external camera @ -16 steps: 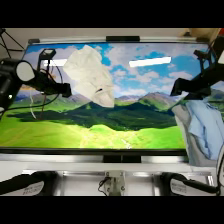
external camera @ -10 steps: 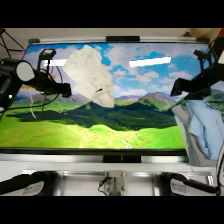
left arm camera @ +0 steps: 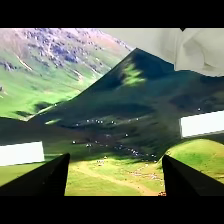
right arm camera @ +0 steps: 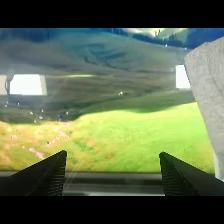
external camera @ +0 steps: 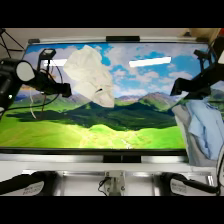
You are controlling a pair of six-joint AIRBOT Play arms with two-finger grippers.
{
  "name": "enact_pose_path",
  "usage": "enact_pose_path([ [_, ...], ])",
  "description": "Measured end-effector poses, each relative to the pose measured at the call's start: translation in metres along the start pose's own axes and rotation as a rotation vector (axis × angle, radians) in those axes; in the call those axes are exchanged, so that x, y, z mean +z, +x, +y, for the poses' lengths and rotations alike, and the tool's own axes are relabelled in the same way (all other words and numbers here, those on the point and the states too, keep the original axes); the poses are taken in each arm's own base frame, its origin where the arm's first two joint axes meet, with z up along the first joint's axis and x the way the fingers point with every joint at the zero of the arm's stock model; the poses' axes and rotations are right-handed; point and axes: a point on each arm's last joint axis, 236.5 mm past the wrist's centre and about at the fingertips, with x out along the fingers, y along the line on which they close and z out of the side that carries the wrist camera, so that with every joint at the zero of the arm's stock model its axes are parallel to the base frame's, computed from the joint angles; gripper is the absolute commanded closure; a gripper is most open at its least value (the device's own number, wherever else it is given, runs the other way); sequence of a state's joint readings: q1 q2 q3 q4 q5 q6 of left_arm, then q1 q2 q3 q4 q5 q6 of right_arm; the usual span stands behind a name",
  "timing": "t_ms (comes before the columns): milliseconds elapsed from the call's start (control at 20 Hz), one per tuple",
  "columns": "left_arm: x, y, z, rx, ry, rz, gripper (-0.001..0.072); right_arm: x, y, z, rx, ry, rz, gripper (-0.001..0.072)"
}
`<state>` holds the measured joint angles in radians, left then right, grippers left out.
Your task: Fold the shirts.
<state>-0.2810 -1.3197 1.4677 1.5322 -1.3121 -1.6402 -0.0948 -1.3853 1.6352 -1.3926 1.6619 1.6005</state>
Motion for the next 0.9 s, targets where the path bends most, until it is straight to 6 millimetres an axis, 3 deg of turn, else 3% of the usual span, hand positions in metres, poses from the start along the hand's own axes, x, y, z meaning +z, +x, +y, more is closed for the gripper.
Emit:
enact_pose_path([
  [250, 0.012, 0.006, -0.004, -0.017, -0.036, -0.042, 0.0001, 0.022, -0.001, 0.002, 0.007, 0.004, -0.093, 0.0031],
  [400, 0.029, 0.024, -0.007, -0.037, -0.071, -0.081, 0.0001, 0.032, -0.002, 0.003, 0.015, 0.008, -0.134, 0.0031],
  [650, 0.055, 0.095, 0.006, -0.069, -0.193, -0.042, 0.0001, 0.042, -0.003, 0.005, 0.018, -0.012, -0.177, 0.0031],
  [750, 0.055, 0.127, -0.006, -0.135, -0.223, 0.011, 0.0002, 0.044, -0.003, 0.005, 0.018, -0.026, -0.184, 0.0031],
  [900, 0.046, 0.166, -0.042, -0.253, -0.191, 0.082, 0.0002, 0.045, -0.004, 0.005, 0.017, -0.034, -0.191, 0.0031],
])
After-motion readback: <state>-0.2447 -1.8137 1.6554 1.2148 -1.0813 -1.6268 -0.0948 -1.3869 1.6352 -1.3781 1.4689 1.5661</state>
